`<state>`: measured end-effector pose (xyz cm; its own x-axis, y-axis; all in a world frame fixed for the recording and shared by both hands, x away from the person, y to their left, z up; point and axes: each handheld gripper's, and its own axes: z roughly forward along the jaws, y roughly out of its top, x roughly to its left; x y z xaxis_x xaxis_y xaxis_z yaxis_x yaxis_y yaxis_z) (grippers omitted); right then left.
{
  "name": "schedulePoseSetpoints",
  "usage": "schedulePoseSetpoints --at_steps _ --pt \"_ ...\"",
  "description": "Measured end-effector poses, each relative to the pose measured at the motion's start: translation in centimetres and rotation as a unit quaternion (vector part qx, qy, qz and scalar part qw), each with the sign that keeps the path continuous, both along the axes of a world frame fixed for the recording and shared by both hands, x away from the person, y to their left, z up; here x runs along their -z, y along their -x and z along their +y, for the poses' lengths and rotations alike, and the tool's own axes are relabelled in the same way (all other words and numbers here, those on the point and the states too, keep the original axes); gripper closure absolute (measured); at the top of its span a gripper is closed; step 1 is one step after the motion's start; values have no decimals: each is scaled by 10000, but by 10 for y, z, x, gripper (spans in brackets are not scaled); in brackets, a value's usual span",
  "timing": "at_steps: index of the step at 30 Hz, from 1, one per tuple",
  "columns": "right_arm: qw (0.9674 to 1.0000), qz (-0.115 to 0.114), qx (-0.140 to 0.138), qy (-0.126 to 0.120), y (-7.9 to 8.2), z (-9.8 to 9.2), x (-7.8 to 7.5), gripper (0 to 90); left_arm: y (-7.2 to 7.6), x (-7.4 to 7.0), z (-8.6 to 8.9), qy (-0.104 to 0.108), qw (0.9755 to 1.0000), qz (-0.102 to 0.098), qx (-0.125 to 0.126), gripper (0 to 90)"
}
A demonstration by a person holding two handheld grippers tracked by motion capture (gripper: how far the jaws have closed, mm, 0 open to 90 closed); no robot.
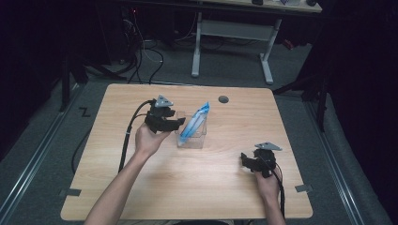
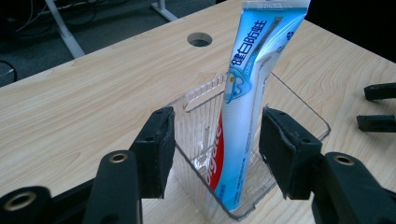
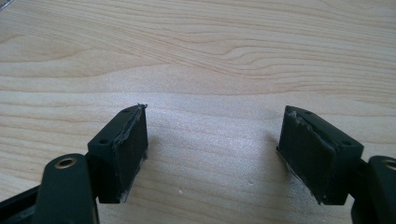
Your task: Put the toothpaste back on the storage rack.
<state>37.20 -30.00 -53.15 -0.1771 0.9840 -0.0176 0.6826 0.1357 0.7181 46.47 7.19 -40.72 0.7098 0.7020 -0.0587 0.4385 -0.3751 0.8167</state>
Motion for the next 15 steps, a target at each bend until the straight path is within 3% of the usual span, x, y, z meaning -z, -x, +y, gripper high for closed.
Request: schedulePoseSetpoints --at_steps 15 --pt "10000 -1 1 0 0 0 0 238 12 -1 21 117 9999 -30 -97 459"
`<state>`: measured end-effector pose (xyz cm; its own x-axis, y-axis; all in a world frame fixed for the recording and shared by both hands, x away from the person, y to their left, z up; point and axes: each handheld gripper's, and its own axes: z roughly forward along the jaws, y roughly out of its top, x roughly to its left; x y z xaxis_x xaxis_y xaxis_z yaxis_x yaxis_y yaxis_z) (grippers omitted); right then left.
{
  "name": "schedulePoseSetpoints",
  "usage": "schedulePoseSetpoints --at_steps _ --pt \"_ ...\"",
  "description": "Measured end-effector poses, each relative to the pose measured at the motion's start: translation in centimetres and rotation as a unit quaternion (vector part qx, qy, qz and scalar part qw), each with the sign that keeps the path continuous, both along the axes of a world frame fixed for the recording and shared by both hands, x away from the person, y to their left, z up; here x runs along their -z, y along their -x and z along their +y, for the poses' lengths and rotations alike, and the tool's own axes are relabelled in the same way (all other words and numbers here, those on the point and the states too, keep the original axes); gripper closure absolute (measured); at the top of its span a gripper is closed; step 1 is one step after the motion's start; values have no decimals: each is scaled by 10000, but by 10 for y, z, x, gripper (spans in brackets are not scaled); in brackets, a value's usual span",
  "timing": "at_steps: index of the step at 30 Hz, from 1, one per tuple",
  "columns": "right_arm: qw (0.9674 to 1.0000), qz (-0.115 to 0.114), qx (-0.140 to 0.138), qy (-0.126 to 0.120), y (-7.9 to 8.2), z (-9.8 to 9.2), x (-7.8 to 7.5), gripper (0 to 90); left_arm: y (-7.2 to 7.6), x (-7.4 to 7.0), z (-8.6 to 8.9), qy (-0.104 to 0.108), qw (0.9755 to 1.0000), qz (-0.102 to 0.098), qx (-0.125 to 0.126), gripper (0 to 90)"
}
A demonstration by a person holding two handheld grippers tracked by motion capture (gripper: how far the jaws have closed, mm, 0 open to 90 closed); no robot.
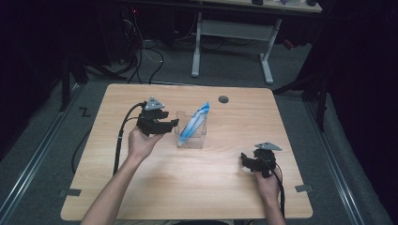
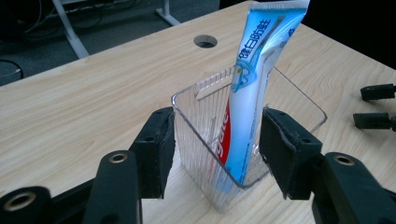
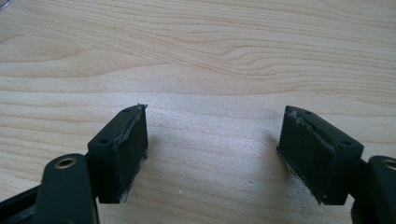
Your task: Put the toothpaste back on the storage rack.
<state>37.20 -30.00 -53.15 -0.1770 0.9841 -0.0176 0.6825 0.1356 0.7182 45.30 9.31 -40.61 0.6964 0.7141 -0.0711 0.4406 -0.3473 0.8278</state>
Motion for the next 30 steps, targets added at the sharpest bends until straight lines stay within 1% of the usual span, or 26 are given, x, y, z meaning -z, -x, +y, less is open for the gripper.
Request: schedulePoseSetpoints --at_steps 2,10,12,18,21,23,30 --pt "10000 0 1 0 0 0 0 238 2 1 2 22 10000 -14 -4 459" --pt "10000 0 1 1 0 0 0 238 6 9 11 -3 10000 77 -51 458" --pt "10000 0 3 0 0 0 0 238 7 10 13 39 9999 82 -63 458" --pt "10000 0 3 0 0 0 0 238 9 14 18 72 9998 117 -111 458" --pt "10000 0 2 1 0 0 0 238 9 16 20 108 9998 133 -129 458" --pt "10000 0 3 -1 0 0 0 238 10 18 21 100 9997 169 -122 458" --pt "10000 0 1 1 0 0 0 238 16 24 24 94 9997 183 -122 457"
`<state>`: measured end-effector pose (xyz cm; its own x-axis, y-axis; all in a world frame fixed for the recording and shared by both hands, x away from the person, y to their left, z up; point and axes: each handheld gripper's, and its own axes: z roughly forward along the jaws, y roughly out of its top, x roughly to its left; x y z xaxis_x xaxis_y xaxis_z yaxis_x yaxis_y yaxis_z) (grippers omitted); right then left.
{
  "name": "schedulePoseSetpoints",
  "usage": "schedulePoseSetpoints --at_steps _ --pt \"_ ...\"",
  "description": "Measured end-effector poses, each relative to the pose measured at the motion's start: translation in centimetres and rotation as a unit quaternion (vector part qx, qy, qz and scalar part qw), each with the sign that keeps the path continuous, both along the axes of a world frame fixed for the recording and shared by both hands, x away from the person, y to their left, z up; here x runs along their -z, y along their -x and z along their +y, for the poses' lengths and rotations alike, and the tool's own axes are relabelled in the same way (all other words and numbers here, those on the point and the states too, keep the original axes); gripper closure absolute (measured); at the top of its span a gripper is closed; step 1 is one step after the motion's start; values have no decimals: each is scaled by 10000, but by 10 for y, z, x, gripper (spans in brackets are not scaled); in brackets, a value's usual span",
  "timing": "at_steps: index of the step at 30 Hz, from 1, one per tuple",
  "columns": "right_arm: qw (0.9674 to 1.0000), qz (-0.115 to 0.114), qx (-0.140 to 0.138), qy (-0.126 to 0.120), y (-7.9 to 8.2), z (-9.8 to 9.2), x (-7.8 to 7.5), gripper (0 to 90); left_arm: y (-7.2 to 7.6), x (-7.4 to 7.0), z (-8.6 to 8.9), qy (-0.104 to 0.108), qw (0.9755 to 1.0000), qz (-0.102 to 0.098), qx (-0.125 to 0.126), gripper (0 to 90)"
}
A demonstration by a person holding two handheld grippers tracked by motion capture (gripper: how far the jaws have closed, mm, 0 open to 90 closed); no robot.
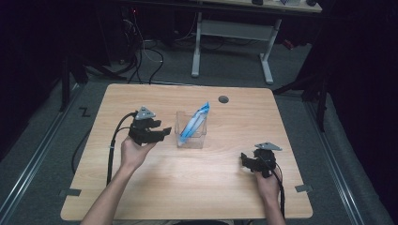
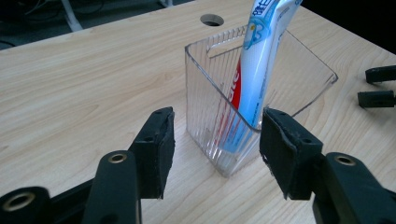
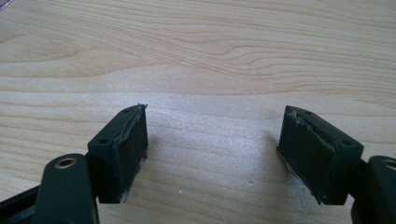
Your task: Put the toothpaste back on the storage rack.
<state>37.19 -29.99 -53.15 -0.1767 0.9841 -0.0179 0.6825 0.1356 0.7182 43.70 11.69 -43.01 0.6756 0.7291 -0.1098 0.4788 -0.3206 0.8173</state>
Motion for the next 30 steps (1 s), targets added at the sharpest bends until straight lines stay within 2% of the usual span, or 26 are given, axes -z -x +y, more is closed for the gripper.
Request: schedulePoseSetpoints --at_steps 11,18,30 --pt "10000 -1 2 0 0 0 0 238 7 11 10 -1 9999 108 -56 456" --pt "10000 0 2 0 0 0 0 238 11 21 16 77 9997 173 -142 455" --pt "10000 1 1 0 0 0 0 238 15 33 19 110 9992 348 -157 454"
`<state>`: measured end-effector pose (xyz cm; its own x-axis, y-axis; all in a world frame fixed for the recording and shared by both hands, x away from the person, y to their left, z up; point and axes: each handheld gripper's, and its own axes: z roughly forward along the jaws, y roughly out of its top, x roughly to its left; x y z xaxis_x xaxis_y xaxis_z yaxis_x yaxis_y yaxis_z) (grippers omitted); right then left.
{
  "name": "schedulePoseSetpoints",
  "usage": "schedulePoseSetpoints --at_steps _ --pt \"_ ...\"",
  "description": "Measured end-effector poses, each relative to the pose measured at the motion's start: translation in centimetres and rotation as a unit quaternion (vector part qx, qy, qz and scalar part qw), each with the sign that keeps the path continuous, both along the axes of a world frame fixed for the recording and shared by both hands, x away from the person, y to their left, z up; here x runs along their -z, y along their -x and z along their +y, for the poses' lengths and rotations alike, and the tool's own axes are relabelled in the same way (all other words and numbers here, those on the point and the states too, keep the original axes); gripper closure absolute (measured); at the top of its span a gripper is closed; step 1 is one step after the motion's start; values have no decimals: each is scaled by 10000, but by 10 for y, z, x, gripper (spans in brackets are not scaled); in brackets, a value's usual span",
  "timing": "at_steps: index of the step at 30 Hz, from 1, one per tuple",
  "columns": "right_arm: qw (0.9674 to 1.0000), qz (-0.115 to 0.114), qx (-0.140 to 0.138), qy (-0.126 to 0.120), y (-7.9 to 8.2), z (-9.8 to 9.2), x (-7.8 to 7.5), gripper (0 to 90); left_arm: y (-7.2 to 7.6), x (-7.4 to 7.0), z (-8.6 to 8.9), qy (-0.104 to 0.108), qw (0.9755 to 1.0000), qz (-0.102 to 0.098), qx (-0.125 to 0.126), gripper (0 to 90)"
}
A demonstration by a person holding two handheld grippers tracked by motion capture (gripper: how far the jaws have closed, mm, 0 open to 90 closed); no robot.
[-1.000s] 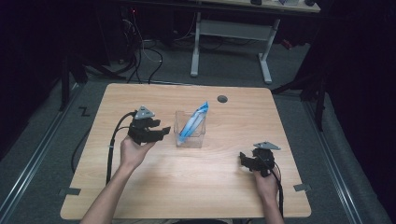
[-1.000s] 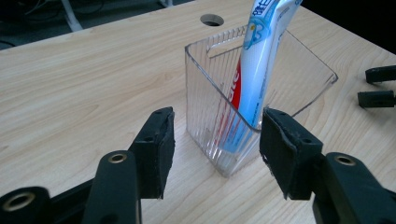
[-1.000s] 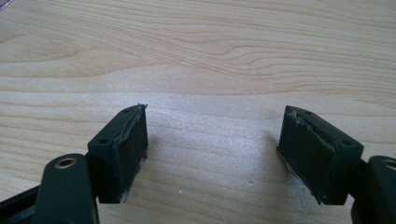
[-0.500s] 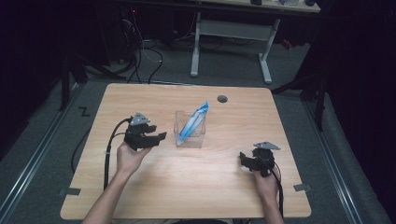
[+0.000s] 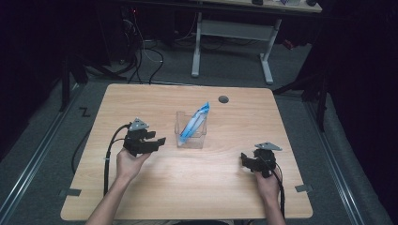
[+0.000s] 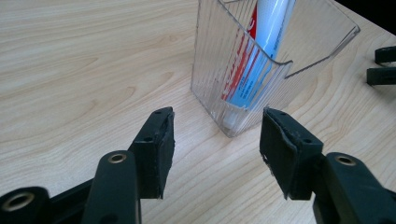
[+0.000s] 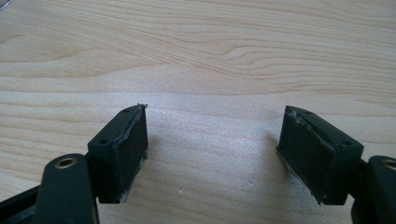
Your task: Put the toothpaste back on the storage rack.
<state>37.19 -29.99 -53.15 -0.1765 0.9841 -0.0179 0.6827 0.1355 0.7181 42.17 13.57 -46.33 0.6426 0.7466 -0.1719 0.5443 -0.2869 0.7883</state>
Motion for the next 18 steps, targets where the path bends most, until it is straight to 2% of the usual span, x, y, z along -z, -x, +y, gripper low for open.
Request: schedulePoseSetpoints --at_steps 18 --pt "10000 -1 1 0 0 0 0 238 9 22 4 -15 9998 144 -111 446"
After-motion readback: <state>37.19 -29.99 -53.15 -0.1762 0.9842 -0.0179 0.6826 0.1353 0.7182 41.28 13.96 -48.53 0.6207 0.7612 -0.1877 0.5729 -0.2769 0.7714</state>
